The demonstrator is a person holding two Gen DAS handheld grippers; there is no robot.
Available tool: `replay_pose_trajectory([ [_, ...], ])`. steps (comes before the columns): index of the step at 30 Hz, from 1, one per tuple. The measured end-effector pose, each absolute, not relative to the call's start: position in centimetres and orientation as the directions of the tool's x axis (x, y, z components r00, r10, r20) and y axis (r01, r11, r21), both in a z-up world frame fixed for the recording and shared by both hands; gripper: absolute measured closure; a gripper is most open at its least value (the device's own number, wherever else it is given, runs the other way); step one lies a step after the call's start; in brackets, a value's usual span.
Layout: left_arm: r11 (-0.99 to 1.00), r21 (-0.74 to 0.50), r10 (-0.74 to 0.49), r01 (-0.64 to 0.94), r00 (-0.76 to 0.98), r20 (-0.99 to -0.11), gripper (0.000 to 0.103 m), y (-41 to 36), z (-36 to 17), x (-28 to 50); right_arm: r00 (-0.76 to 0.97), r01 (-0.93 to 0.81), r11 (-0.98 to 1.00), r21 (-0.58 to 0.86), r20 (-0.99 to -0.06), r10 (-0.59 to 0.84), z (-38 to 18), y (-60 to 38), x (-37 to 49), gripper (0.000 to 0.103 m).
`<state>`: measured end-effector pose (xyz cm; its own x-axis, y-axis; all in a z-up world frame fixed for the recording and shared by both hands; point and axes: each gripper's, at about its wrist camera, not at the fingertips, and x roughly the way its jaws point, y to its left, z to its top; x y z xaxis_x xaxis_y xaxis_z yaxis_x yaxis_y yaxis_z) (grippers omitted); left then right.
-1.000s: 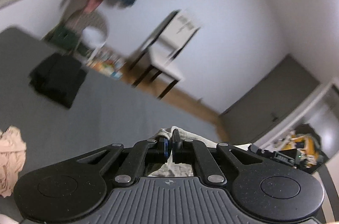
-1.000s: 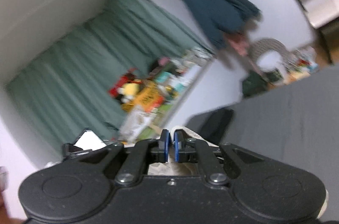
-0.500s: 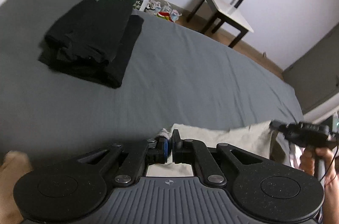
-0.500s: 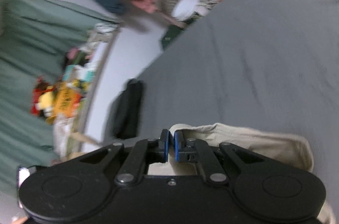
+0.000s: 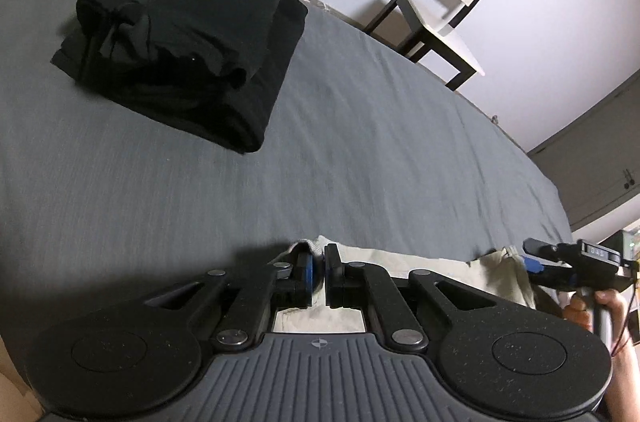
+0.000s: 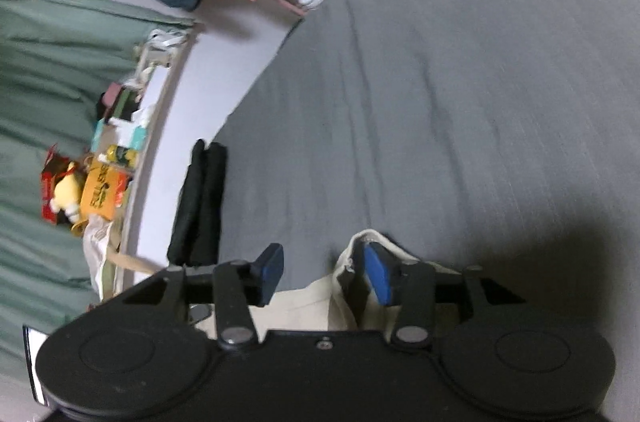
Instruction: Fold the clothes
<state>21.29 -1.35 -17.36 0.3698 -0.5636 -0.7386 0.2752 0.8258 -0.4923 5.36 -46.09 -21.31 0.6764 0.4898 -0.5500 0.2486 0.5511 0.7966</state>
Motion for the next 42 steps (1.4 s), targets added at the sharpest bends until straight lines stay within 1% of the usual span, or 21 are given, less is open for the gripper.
replay_pose_trajectory([
  [2,0.830,-0.492,-0.558,0.264,0.366,-0.745,0.100,-1.5,-17.8,21.3,0.659,0.234,0.584,0.777,-0.569,0.493,-21.0,-45.9,5.2,0.062],
  [3,0.828,-0.493,-0.560,0.266,0.364,-0.745,0.100,-1.6,-18.0,21.4,0.650,0.229,0.598,0.768,-0.578,0.493,-20.9,-45.8,5.1,0.067],
  [4,0.827,-0.494,-0.562,0.268,0.361,-0.745,0.100,-1.7,-18.1,21.4,0.643,0.227,0.607,0.762,-0.585,0.494,-20.9,-45.7,5.1,0.070],
  [6,0.829,-0.489,-0.559,0.271,0.362,-0.746,0.100,-1.9,-18.4,21.3,0.634,0.234,0.610,0.757,-0.595,0.495,-21.2,-45.6,5.3,0.085],
  [8,0.836,-0.481,-0.549,0.265,0.375,-0.747,0.100,-2.2,-18.4,21.1,0.630,0.241,0.609,0.756,-0.599,0.494,-21.5,-45.6,5.5,0.096],
  [11,0.852,-0.459,-0.524,0.254,0.395,-0.754,0.101,-2.2,-18.1,21.1,0.641,0.240,0.606,0.758,-0.593,0.487,-21.5,-45.7,5.6,0.098],
  [19,0.853,-0.491,-0.518,0.179,0.410,-0.751,0.100,-1.0,-17.4,23.6,0.681,0.228,0.593,0.772,-0.562,0.469,-21.4,-45.7,6.5,0.099],
  [22,0.858,-0.496,-0.501,0.131,0.422,-0.755,0.100,-0.6,-18.1,24.6,0.700,0.228,0.582,0.780,-0.547,0.459,-21.5,-45.8,7.2,0.099],
  [27,0.854,-0.516,-0.495,0.070,0.420,-0.761,0.100,-0.4,-20.0,25.2,0.706,0.252,0.597,0.762,-0.567,0.425,-22.4,-45.7,8.3,0.099],
  [31,0.849,-0.516,-0.513,0.114,0.408,-0.755,0.100,-0.4,-20.2,24.8,0.698,0.266,0.587,0.765,-0.573,0.430,-23.3,-45.9,8.6,0.099],
  [34,0.847,-0.509,-0.525,0.154,0.384,-0.759,0.100,-0.4,-19.9,24.5,0.697,0.256,0.593,0.763,-0.571,0.434,-23.0,-45.8,8.5,0.095],
  [36,0.846,-0.504,-0.530,0.176,0.376,-0.760,0.100,-0.5,-19.8,24.2,0.696,0.249,0.598,0.762,-0.570,0.437,-22.7,-45.7,8.4,0.088],
  [38,0.844,-0.498,-0.535,0.197,0.370,-0.760,0.100,-0.6,-19.6,23.9,0.688,0.247,0.602,0.759,-0.575,0.442,-22.6,-45.7,8.4,0.086],
  [39,0.843,-0.499,-0.538,0.202,0.365,-0.760,0.100,-0.7,-19.6,23.8,0.684,0.246,0.602,0.760,-0.576,0.448,-22.5,-45.7,8.3,0.083],
  [40,0.841,-0.502,-0.541,0.203,0.359,-0.761,0.100,-0.8,-19.7,23.8,0.681,0.243,0.598,0.764,-0.573,0.456,-22.4,-45.8,8.3,0.080],
  [41,0.838,-0.505,-0.545,0.205,0.353,-0.761,0.100,-0.8,-19.7,23.7,0.679,0.238,0.593,0.769,-0.568,0.465,-22.3,-45.8,8.2,0.073],
  [42,0.839,-0.506,-0.544,0.201,0.352,-0.762,0.100,-0.8,-19.7,23.7,0.677,0.233,0.588,0.775,-0.563,0.473,-22.3,-45.8,8.1,0.068],
])
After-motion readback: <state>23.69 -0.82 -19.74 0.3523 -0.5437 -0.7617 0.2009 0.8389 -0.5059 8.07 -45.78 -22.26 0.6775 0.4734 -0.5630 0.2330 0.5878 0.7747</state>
